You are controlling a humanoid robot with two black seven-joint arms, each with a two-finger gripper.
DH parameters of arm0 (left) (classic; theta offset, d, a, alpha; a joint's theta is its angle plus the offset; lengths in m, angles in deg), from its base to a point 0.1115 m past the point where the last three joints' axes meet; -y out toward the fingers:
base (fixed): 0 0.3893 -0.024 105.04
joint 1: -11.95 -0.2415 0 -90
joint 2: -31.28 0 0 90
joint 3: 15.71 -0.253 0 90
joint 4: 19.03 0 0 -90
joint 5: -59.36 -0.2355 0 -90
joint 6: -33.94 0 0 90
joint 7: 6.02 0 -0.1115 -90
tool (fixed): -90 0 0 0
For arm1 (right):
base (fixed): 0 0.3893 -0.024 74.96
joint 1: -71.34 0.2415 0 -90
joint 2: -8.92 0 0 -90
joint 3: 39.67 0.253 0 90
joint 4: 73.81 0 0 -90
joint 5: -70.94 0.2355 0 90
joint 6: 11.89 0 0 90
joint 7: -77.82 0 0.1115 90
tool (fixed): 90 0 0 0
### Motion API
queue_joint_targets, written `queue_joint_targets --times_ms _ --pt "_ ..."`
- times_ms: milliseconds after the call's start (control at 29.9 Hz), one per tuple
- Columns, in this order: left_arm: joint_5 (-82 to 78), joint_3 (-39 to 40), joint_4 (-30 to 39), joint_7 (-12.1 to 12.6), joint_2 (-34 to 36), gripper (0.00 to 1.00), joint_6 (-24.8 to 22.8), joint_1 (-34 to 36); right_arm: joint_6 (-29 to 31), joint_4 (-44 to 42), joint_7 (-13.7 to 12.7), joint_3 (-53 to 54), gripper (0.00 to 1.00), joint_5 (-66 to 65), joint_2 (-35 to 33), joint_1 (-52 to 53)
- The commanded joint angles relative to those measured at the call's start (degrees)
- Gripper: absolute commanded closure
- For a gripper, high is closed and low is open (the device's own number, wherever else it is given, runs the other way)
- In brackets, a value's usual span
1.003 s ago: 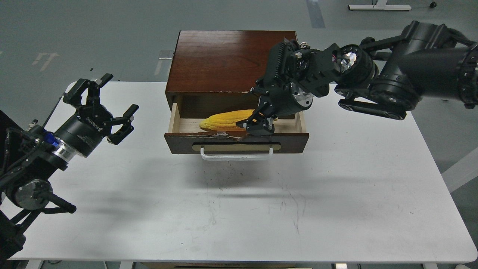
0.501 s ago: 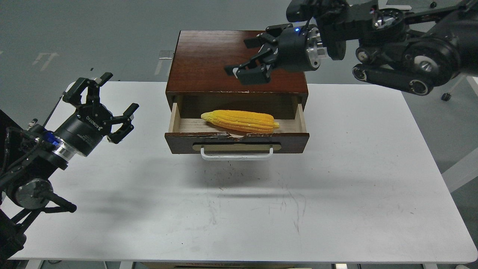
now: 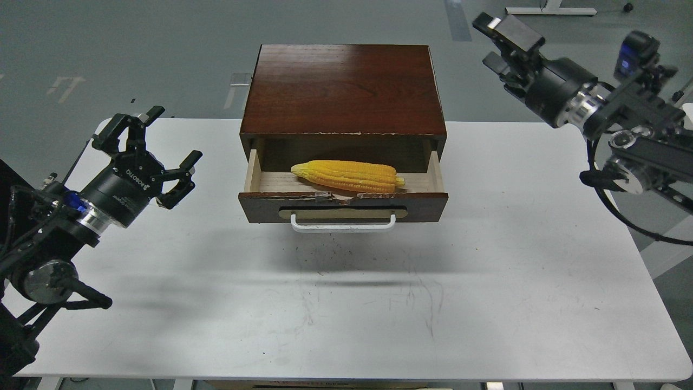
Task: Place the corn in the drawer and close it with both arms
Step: 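Withdraw the right gripper from the drawer back to its side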
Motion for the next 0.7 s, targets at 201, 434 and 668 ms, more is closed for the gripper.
queue_joint_targets --times_ms 201,434,668 --pt "-0.07 -0.22 -0.38 0.0 0.03 0.0 0.0 -0.01 10.58 -5.73 0.01 13.18 0.03 12.36 2.15 -19.75" --pt "-0.07 -0.3 -0.38 0.0 -0.06 0.0 0.0 -0.1 17.45 -8.11 0.01 13.36 0.03 17.31 4.44 -22.22" --pt "-0.16 -0.22 -0.29 0.0 0.03 0.0 0.0 -0.01 20.1 -9.26 0.01 13.45 0.02 17.31 4.54 -22.75"
